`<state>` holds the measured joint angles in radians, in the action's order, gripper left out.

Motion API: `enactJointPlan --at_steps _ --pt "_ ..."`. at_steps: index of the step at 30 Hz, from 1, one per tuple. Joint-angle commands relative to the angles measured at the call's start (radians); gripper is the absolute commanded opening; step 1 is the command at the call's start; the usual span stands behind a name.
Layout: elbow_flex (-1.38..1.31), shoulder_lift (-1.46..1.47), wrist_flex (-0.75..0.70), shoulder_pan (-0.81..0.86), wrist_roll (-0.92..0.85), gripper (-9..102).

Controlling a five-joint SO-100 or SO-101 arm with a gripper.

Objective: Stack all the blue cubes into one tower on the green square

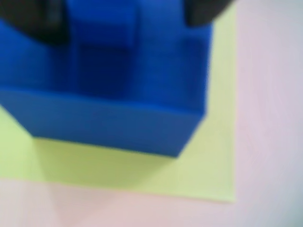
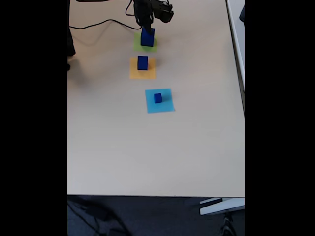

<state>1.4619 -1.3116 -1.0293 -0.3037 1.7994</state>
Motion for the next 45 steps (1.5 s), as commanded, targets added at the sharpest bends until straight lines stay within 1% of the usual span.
enactJointPlan --at_steps 1,10,16,21,26,32,38,42,45 --pt "-0.005 -0.009 0.011 0.002 -0.006 10" --pt "-0.003 -0.009 0.015 0.003 -0.009 6" --pt "-0.002 -0.009 0.017 0.005 -0.009 0" --pt "0.0 -0.015 0.018 0.011 -0.023 0" --pt "-0.044 -0.043 0.011 0.043 -0.087 0" --pt "-0.161 -0.075 0.008 0.098 -0.183 0" --pt "-0.267 -0.081 -0.029 0.149 -0.264 0" --pt "-0.275 -0.1 -0.049 0.196 -0.319 0" --pt "-0.261 -0.12 -0.055 0.261 -0.393 0"
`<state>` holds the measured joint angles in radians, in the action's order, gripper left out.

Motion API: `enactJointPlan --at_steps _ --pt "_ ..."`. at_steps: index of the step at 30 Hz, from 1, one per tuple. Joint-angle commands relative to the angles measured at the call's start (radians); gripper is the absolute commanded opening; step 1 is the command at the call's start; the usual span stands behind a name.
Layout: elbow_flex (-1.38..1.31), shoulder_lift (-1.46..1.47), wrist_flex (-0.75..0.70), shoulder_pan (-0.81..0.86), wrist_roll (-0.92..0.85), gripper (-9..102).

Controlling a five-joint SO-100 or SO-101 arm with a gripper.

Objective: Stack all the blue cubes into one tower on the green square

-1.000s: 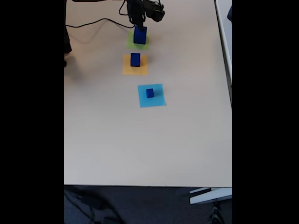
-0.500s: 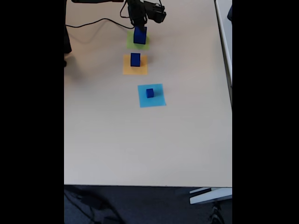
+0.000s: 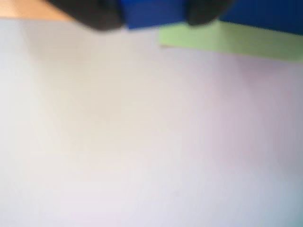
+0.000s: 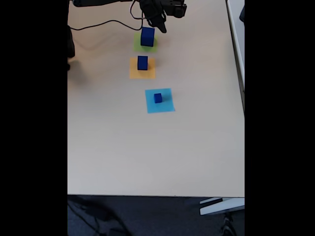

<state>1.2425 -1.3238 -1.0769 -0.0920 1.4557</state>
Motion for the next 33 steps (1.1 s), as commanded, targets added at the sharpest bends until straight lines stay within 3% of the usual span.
enactJointPlan --at_steps 1,10,17,33 --pt "-0.028 -0.115 -0.008 0.072 -0.074 0" --pt "0.034 -0.109 0.002 0.262 -0.245 0" --pt "0.1 -0.092 0.092 0.357 -0.33 0" --pt "0.078 0.072 0.252 0.472 -0.48 0"
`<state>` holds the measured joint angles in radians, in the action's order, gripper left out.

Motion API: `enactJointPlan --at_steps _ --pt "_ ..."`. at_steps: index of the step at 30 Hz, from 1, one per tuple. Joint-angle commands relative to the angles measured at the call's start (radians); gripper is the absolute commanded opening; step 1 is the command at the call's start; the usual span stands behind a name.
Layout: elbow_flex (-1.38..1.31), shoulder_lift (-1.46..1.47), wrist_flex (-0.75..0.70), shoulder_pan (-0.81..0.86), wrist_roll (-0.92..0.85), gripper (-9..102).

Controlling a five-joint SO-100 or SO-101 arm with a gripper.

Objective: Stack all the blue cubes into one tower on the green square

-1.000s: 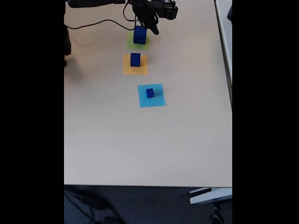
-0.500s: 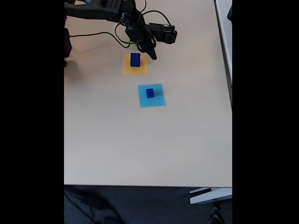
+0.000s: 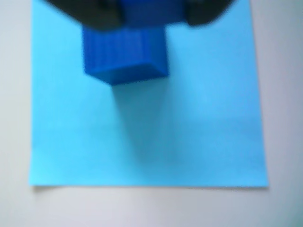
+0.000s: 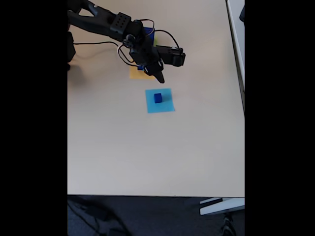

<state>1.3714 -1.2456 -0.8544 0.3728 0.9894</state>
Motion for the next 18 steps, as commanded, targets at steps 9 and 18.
enactJointPlan --at_steps 9,18 --pt "-0.044 0.017 0.052 0.031 -0.037 0" --pt "-0.044 0.057 0.077 0.061 -0.057 0"
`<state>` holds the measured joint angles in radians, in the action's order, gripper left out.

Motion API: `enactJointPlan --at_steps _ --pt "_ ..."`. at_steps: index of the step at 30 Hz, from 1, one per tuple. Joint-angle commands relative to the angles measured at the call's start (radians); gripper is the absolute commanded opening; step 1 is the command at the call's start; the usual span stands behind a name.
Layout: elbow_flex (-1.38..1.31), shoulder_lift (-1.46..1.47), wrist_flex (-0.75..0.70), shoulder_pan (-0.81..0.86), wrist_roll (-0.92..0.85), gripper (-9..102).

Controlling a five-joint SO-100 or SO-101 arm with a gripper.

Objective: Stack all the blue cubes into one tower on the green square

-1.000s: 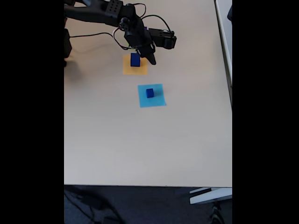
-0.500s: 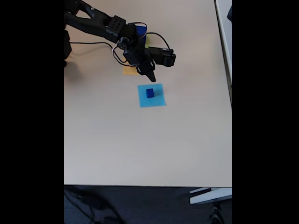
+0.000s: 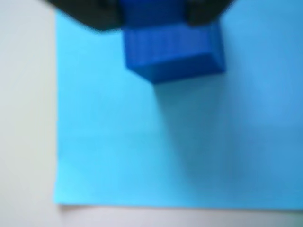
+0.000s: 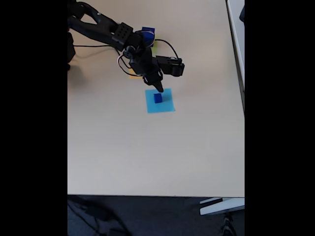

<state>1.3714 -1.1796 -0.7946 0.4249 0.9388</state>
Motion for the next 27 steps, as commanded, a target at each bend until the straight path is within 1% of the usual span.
enactJointPlan --at_steps 1,8,27 --pt "-0.041 -0.006 0.023 0.012 -0.009 0" --pt "-0.035 0.012 0.034 0.029 -0.011 0" --pt "-0.014 -0.008 0.038 0.002 0.014 0"
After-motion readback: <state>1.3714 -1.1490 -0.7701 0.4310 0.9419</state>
